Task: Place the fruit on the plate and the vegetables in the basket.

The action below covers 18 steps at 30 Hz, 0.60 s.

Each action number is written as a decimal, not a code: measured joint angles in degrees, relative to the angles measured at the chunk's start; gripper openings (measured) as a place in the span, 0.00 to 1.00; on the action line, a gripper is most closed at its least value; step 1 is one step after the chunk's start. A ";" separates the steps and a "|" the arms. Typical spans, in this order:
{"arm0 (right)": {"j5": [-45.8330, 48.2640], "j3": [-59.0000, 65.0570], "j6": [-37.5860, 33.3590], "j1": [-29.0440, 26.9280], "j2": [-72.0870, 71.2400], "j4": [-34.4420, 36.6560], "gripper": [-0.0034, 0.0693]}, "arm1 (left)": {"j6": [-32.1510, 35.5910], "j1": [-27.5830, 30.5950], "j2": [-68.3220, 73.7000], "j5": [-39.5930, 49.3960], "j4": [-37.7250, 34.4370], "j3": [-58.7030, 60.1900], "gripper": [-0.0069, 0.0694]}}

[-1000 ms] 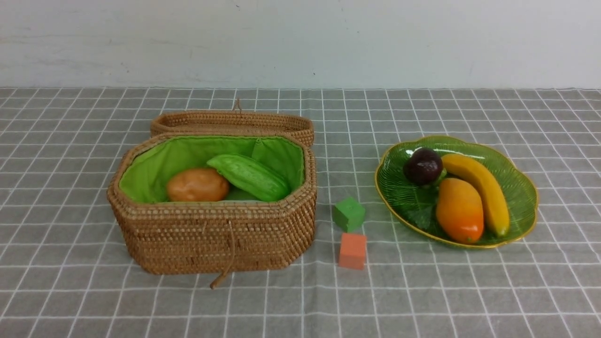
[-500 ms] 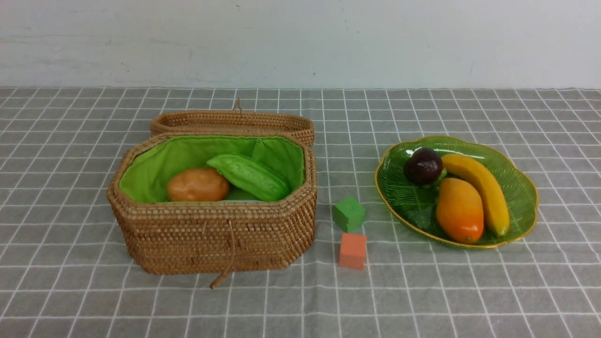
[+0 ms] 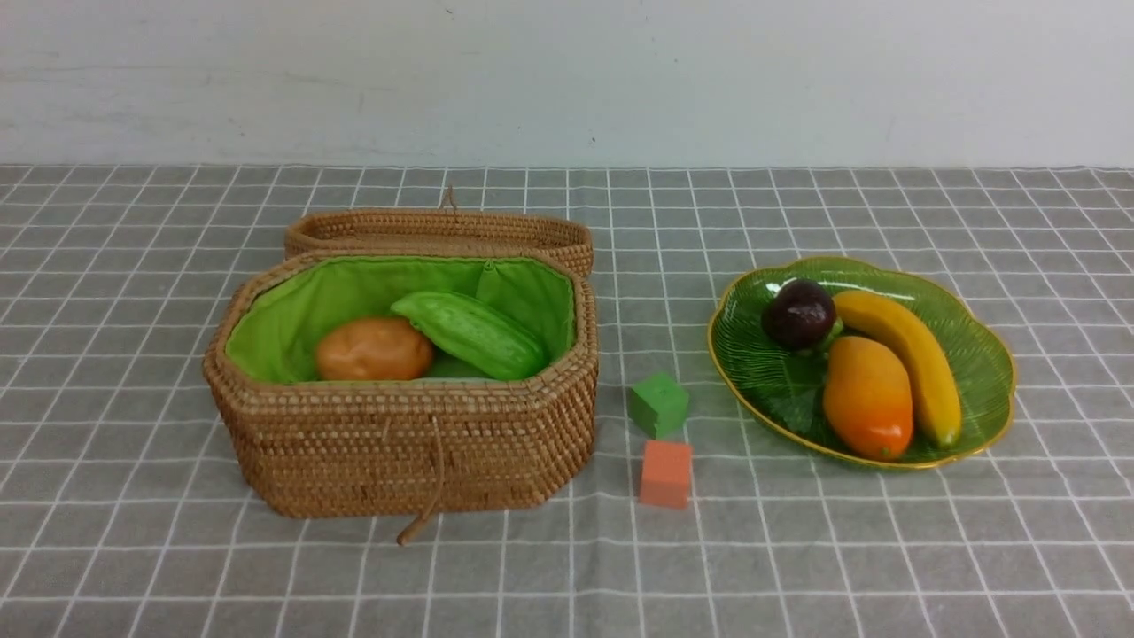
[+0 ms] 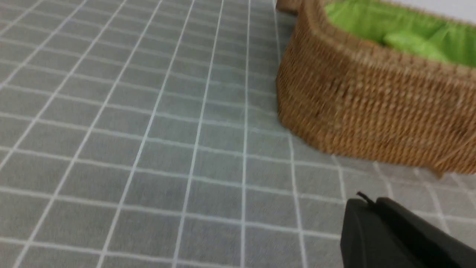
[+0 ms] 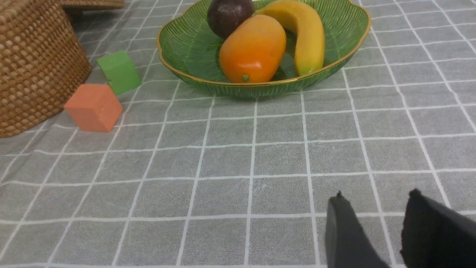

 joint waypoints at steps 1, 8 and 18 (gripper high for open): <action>0.00 0.00 0.00 0.00 0.00 0.00 0.38 | 0.00 0.00 0.00 -1.30 0.67 3.28 0.12; 0.00 0.00 0.00 0.00 0.00 0.00 0.38 | 0.00 1.37 0.00 -6.20 0.81 4.98 0.13; 0.00 0.00 0.00 0.00 0.00 0.00 0.38 | 0.00 1.53 0.00 -5.83 0.71 5.26 0.14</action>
